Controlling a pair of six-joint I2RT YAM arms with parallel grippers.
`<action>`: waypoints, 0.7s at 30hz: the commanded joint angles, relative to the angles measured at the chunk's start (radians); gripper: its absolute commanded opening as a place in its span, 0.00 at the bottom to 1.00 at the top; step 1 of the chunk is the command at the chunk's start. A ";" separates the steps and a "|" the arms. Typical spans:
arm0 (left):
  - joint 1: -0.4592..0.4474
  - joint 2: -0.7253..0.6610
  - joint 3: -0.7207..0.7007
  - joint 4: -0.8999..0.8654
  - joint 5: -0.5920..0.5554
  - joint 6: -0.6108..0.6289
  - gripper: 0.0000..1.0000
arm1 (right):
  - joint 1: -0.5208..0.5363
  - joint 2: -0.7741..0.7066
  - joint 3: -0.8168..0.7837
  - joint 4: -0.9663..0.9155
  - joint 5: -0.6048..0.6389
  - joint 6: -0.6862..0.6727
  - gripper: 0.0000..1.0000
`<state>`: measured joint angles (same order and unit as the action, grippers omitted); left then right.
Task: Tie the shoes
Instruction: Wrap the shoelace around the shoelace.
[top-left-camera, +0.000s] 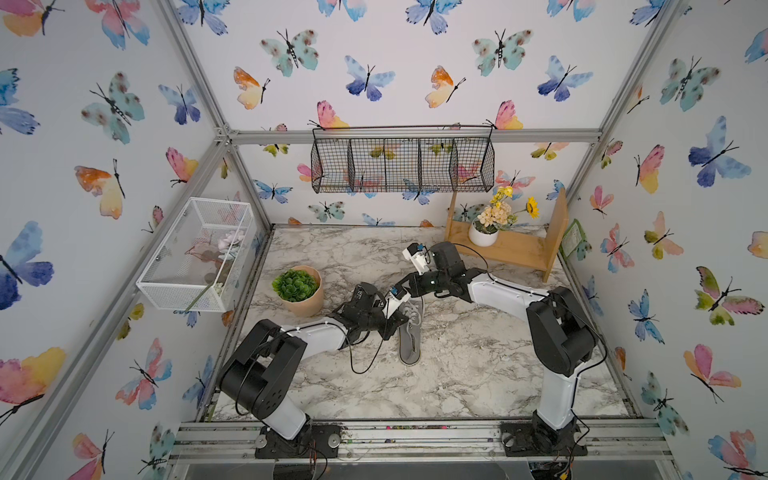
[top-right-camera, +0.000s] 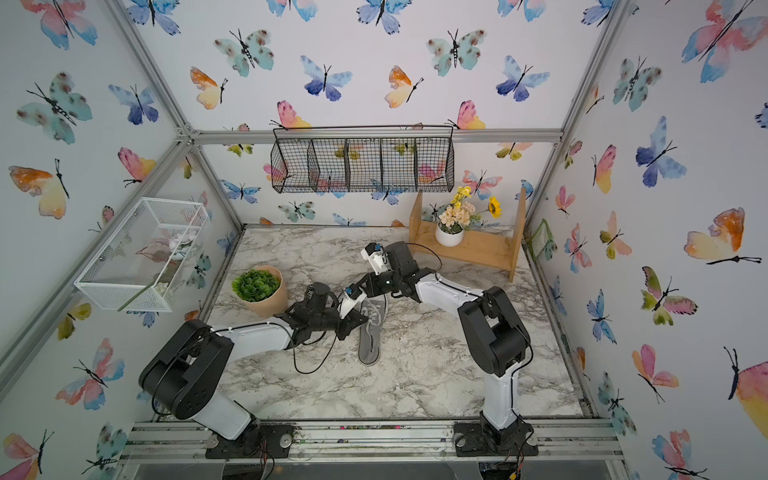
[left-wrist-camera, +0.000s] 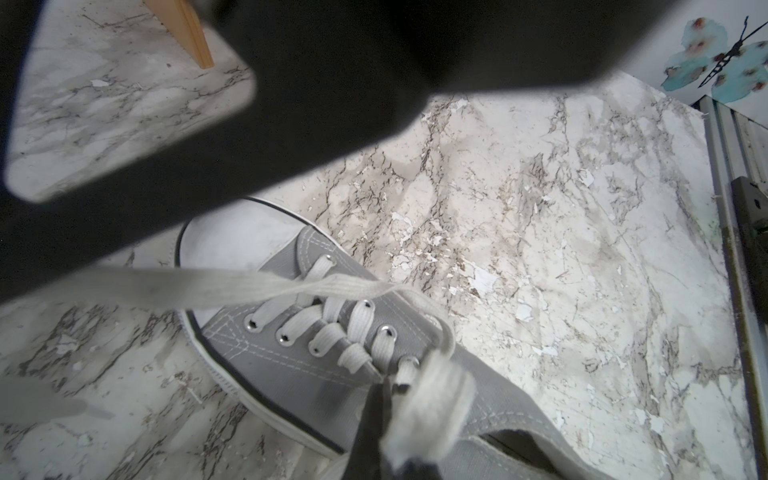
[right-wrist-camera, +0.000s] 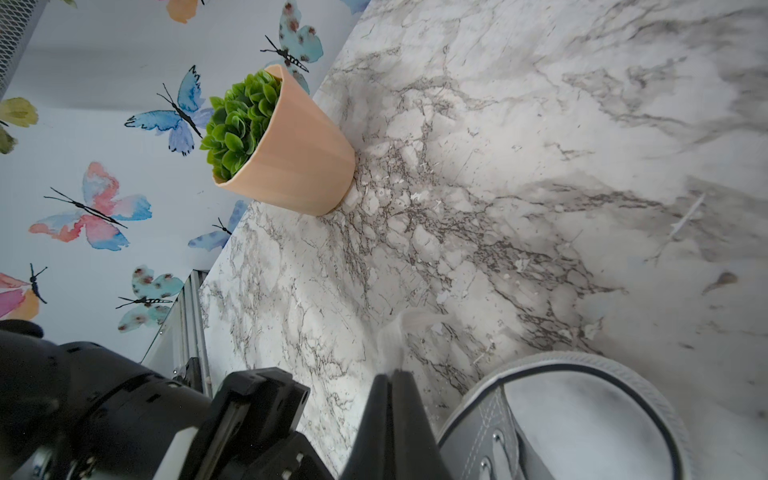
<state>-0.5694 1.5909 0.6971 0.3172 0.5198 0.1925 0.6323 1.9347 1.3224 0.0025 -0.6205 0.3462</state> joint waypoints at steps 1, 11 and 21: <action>0.000 -0.024 -0.007 0.013 0.023 0.014 0.00 | -0.002 0.035 0.023 -0.061 -0.105 -0.026 0.06; 0.002 -0.022 -0.011 0.021 0.020 0.007 0.00 | -0.002 0.062 0.006 -0.088 -0.179 -0.042 0.10; 0.003 -0.026 -0.015 0.026 0.022 0.009 0.00 | -0.002 0.070 -0.001 -0.110 -0.220 -0.050 0.22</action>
<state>-0.5694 1.5902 0.6907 0.3328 0.5198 0.1951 0.6319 1.9835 1.3220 -0.0788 -0.8055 0.3168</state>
